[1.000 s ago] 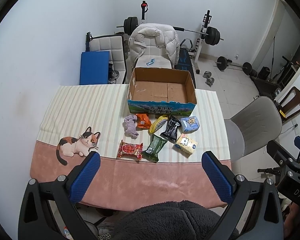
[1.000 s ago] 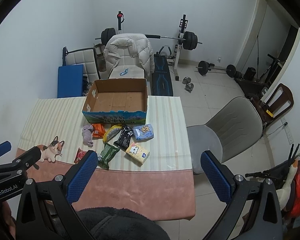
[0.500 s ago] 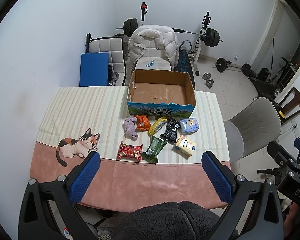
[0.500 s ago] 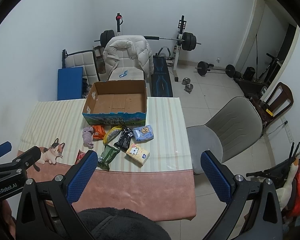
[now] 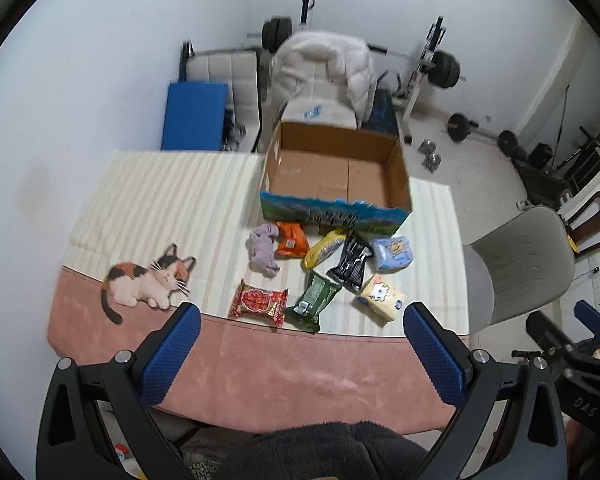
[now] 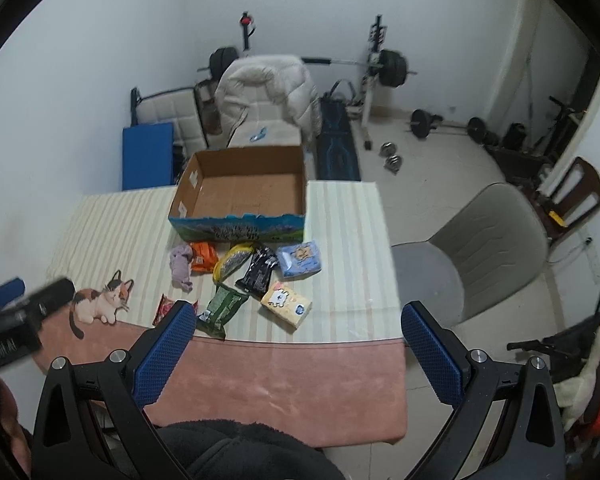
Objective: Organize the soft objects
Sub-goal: 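Grasp the green snack bag with the left tool while the right tool grasps the yellow tissue pack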
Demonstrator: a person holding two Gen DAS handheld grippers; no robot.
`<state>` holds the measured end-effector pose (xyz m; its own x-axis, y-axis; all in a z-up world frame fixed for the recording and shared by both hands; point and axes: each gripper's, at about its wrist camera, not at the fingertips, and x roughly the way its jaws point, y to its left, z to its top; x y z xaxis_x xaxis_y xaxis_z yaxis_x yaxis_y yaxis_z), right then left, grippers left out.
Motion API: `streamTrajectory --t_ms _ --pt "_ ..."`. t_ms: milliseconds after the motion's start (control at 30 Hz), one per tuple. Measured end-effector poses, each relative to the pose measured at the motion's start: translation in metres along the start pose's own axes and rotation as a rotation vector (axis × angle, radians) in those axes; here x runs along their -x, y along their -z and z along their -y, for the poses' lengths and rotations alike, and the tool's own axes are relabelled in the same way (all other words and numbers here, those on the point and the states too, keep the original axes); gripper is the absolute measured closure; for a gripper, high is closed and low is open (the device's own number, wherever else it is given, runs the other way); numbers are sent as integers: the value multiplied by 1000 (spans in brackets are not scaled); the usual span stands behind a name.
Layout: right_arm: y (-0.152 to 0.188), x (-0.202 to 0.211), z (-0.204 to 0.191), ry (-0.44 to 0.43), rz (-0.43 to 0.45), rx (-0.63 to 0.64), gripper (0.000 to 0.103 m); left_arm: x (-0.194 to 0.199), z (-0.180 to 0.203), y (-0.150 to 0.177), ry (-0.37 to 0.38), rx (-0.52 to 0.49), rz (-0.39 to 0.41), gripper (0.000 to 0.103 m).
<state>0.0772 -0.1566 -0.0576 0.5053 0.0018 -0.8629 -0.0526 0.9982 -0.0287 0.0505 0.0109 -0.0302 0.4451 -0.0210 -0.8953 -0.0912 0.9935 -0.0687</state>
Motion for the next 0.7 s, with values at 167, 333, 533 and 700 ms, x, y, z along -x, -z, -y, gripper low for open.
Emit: streamTrajectory --t_ms 167,333,533,700 --pt "-9 -112 -2 4 -153 119 0 -92 4 -9 -108 -96 -87 0" --pt "-2 -245 -12 -26 -347 311 0 -204 19 -1 -161 -256 -251 0" --pt "16 -370 -29 -19 -519 509 0 -315 29 16 -153 -358 -445 10" --pt "35 -422 -42 -61 -622 550 2 -374 33 30 -132 -362 -567 17"
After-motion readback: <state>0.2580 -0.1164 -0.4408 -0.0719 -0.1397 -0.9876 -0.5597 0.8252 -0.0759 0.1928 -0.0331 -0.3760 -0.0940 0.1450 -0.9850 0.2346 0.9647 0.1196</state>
